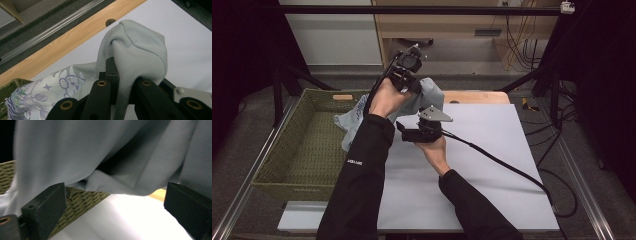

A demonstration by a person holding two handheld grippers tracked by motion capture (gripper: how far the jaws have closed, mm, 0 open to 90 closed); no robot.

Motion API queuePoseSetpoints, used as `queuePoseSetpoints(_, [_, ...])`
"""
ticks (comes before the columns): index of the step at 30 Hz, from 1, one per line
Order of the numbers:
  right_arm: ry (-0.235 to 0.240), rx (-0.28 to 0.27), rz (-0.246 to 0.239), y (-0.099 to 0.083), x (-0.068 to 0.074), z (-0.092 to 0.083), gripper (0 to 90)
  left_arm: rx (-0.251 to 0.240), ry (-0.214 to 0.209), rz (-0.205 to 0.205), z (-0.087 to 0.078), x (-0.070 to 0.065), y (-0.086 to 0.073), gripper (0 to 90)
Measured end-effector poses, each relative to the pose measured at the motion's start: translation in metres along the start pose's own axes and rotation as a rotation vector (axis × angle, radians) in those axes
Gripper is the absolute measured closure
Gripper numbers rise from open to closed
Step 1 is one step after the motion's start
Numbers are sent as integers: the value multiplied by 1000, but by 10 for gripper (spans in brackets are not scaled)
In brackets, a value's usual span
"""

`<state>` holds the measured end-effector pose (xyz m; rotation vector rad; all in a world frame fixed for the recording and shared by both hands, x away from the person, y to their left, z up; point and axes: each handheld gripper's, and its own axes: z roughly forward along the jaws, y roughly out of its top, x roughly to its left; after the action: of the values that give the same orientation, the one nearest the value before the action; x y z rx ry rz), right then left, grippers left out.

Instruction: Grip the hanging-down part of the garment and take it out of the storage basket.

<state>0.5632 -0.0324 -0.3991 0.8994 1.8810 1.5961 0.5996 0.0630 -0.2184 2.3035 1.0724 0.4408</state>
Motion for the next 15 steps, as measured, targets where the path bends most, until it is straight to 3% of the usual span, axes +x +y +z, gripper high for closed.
queuePoseSetpoints(2, [1,-6,-11,-1,-3,5,104,5,0,1,1,0,0,846])
queuePoseSetpoints(3, [1,-5,15,-1,-3,7,131,6,0,1,1,-1,0,846])
queuePoseSetpoints(5, [-6,0,21,-2,-5,8,160,9,2,2,2,-2,0,846])
queuePoseSetpoints(7, [-2,0,25,-2,-6,12,278,11,1,5,3,-2,0,846])
queuePoseSetpoints(9, [-1,3,22,-2,-5,12,320,11,2,4,3,-2,0,846])
queuePoseSetpoints(10, [-2,4,11,-2,-3,12,442,12,2,4,3,-2,0,846])
queuePoseSetpoints(11, [-2,4,11,-2,-3,12,442,10,0,7,2,-2,0,846])
queuePoseSetpoints(12, [0,-2,24,-1,0,12,582,9,-1,3,2,-2,0,846])
queuePoseSetpoints(13, [0,-2,24,-1,0,12,582,10,0,4,2,-1,0,846])
queuePoseSetpoints(14, [3,-5,14,-1,-1,12,642,11,1,4,2,-1,0,846])
queuePoseSetpoints(15, [4,4,49,0,1,11,717,12,2,5,2,-1,0,846])
